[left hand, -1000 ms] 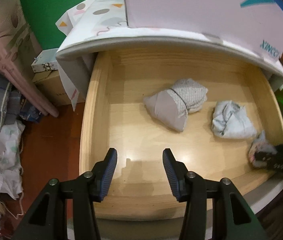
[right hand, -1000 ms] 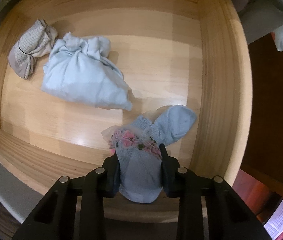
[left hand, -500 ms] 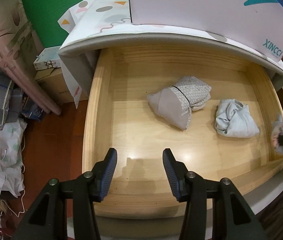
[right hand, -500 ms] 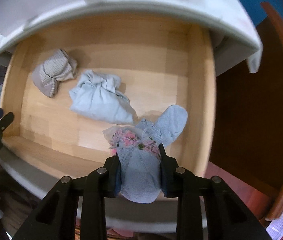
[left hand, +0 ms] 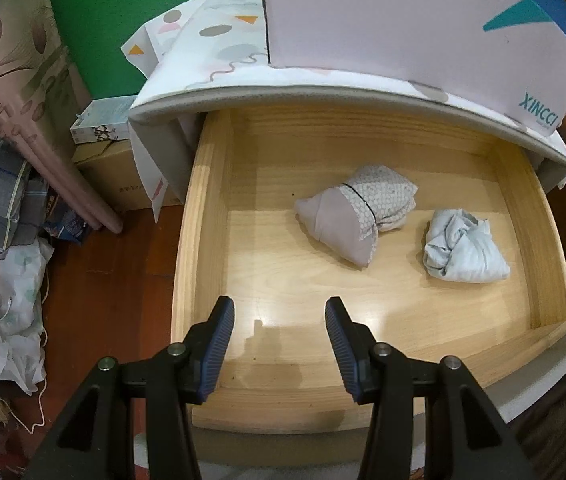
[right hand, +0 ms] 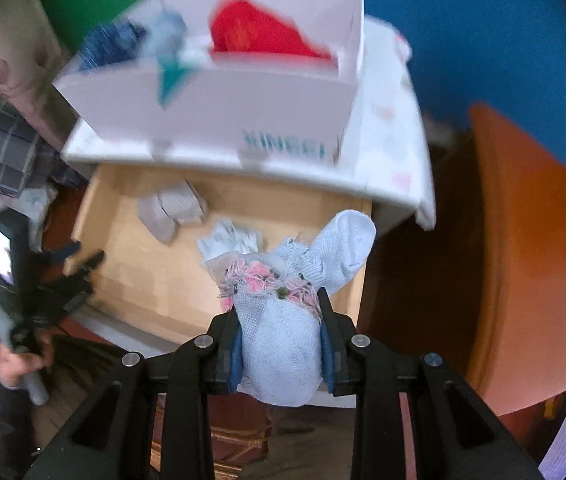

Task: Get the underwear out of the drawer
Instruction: 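Lift the pale blue pink-trimmed sock with the right tool into the white box and release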

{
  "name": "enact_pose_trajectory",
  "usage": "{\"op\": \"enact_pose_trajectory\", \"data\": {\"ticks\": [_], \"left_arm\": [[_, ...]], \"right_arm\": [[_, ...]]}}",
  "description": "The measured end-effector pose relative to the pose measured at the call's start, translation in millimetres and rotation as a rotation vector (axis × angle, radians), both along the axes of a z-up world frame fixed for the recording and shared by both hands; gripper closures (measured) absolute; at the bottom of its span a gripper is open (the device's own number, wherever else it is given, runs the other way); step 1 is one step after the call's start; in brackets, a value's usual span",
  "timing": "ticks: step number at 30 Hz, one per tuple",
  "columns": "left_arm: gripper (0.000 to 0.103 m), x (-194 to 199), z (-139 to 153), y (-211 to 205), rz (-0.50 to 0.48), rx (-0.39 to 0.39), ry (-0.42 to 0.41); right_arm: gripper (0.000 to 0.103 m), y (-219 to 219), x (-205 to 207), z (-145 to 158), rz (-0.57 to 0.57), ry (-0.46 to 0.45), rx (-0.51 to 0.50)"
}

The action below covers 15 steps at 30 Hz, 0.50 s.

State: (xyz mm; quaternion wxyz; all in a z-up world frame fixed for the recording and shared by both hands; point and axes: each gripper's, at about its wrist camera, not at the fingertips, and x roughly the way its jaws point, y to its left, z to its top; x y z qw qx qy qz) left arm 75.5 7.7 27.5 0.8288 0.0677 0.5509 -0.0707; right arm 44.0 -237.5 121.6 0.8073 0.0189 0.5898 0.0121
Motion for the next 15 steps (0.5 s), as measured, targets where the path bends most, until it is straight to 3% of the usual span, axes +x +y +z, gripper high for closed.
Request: {"op": "enact_pose_trajectory", "data": {"ticks": [3, 7, 15], "left_arm": [[0.055, 0, 0, -1, -0.001, 0.007, 0.001], [0.055, -1, 1, -3, -0.004, 0.016, -0.005], [0.055, 0, 4, 4, 0.015, -0.03, -0.005]], "right_arm": [[0.076, 3, 12, 39, 0.001, -0.071, 0.013], [0.076, 9, 44, 66, -0.025, -0.146, 0.027], [0.076, 27, 124, 74, -0.039, -0.166, 0.004]]}}
